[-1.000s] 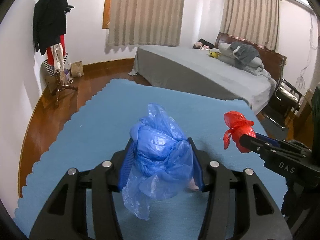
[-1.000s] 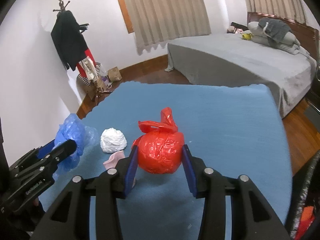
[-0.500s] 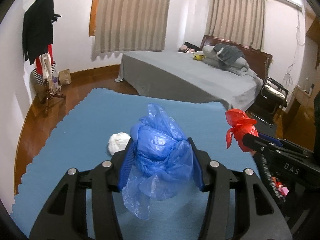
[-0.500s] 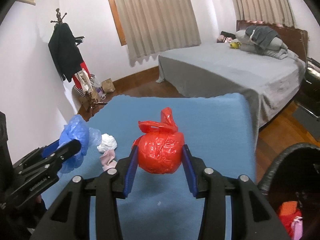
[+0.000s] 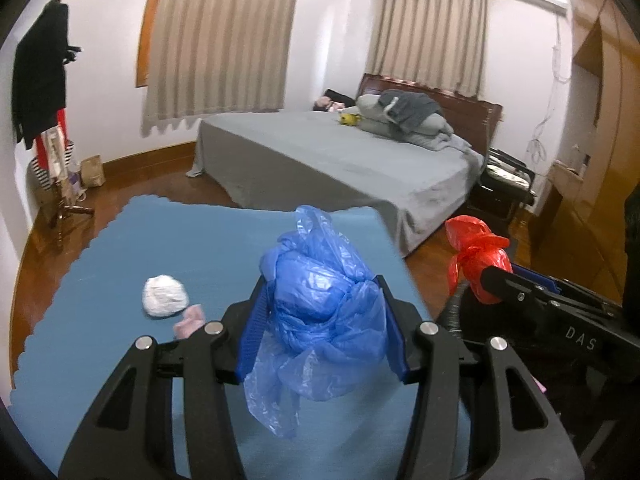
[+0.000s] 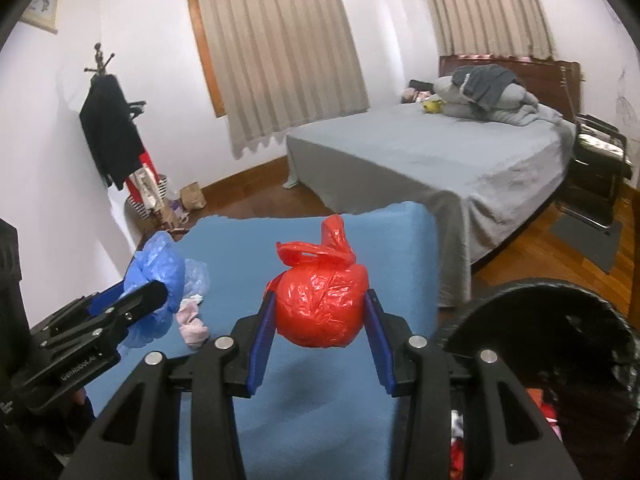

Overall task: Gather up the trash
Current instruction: 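Carry the blue bag and red bag over the bin and release both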

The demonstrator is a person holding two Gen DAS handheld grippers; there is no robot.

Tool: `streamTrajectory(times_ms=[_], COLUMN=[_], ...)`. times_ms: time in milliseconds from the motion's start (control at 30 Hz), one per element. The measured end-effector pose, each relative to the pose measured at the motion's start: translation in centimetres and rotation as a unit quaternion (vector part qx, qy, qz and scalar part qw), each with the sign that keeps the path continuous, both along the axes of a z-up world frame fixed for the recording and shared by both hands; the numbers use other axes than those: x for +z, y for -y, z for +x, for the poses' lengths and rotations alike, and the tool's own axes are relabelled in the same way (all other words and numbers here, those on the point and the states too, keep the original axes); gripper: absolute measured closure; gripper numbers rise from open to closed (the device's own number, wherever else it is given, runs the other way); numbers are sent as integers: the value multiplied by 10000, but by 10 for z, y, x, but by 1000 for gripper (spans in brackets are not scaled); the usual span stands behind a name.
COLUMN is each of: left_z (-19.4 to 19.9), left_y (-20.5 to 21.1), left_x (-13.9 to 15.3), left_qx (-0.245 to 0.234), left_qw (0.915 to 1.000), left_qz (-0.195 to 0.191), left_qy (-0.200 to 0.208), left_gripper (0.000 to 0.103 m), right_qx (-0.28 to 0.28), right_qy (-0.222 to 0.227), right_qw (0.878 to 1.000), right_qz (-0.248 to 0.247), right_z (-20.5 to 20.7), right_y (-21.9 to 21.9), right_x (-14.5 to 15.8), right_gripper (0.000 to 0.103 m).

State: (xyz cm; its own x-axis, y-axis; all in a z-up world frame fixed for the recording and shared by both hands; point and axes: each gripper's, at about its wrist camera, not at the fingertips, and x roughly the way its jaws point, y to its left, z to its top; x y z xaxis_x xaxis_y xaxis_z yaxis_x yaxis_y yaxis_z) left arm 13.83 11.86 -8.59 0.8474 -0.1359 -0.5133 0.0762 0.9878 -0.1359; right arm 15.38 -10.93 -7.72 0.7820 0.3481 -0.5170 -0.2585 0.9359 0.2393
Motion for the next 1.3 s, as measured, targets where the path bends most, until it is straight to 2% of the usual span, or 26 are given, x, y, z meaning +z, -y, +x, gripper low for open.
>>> streamTrajectory(times_ms=[300,700,1300], left_z=[-4,-1,9], left_y=[57,121,212], left_x=[3,-1,-25], left_qx=[-452,-1129,-2075], left_qw=[9990,9936,9782], left_qz=[3,-16,15], left_qy=[71,75,-54], left_gripper=[54,53,53], right_qx=[-524,-1239,-1921], right_qy=[61,-10,-345], right_qw=[9986,9922,9805], right_qz=[-15,-117,-243], right_z=[-21,-48,-67], right_y=[58,125,195], right_x=[2,-6,-35], right_gripper=[60,60,60])
